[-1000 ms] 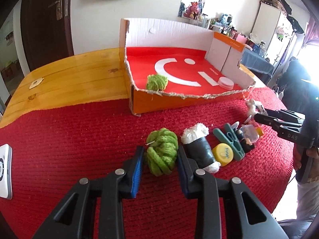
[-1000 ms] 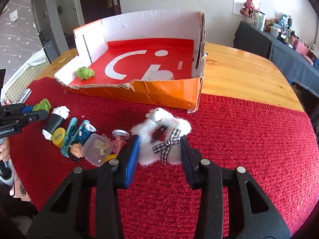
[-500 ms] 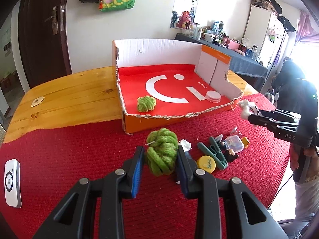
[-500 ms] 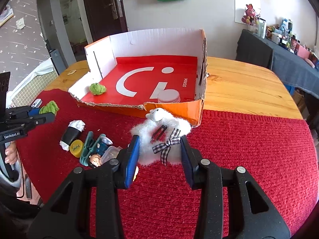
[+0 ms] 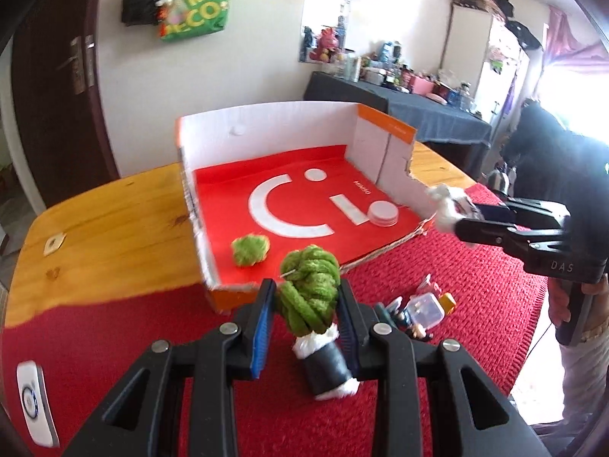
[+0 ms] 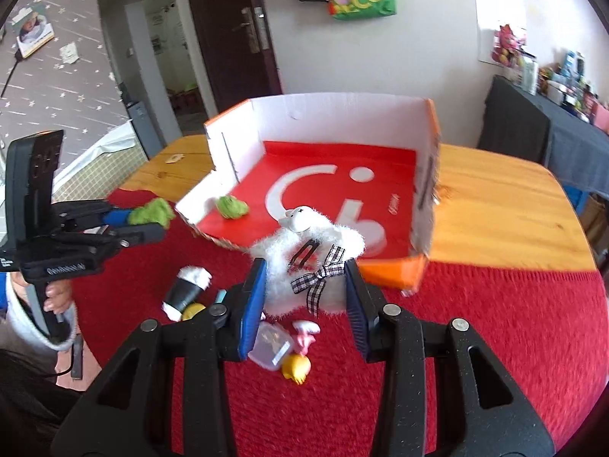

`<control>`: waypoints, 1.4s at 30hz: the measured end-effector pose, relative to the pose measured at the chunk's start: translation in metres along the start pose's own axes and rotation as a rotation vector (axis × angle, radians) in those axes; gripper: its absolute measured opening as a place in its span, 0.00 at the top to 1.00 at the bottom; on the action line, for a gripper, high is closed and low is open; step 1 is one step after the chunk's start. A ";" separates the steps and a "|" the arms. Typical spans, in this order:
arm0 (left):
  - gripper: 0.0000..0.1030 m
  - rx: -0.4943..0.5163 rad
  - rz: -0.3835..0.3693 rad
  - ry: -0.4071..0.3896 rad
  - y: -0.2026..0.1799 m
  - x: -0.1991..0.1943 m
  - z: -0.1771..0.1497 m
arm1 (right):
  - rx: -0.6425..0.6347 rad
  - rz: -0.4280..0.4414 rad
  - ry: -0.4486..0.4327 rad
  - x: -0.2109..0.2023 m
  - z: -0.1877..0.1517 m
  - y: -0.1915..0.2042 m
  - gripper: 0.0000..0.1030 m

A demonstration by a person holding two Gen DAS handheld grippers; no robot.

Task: Organize objects
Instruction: 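Carry the yarn ball and plush toy with both tools into the box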

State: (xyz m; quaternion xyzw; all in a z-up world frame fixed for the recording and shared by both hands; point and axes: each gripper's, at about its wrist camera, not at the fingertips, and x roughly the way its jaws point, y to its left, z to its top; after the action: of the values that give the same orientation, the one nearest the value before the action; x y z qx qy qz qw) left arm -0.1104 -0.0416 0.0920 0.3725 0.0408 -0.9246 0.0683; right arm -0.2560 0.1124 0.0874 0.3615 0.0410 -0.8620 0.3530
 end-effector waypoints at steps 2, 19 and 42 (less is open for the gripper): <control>0.68 0.019 -0.011 0.018 -0.003 0.009 0.009 | -0.018 0.021 0.015 0.008 0.010 0.002 0.64; 0.68 0.128 -0.065 0.256 0.003 0.095 0.049 | -0.204 0.089 0.296 0.104 0.046 -0.001 0.64; 0.66 0.196 -0.063 0.390 0.004 0.136 0.050 | -0.295 0.136 0.446 0.152 0.041 0.001 0.61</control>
State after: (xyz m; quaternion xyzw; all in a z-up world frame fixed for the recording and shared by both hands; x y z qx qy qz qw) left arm -0.2409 -0.0645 0.0333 0.5477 -0.0250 -0.8363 -0.0062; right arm -0.3536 0.0102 0.0190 0.4890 0.2182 -0.7201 0.4412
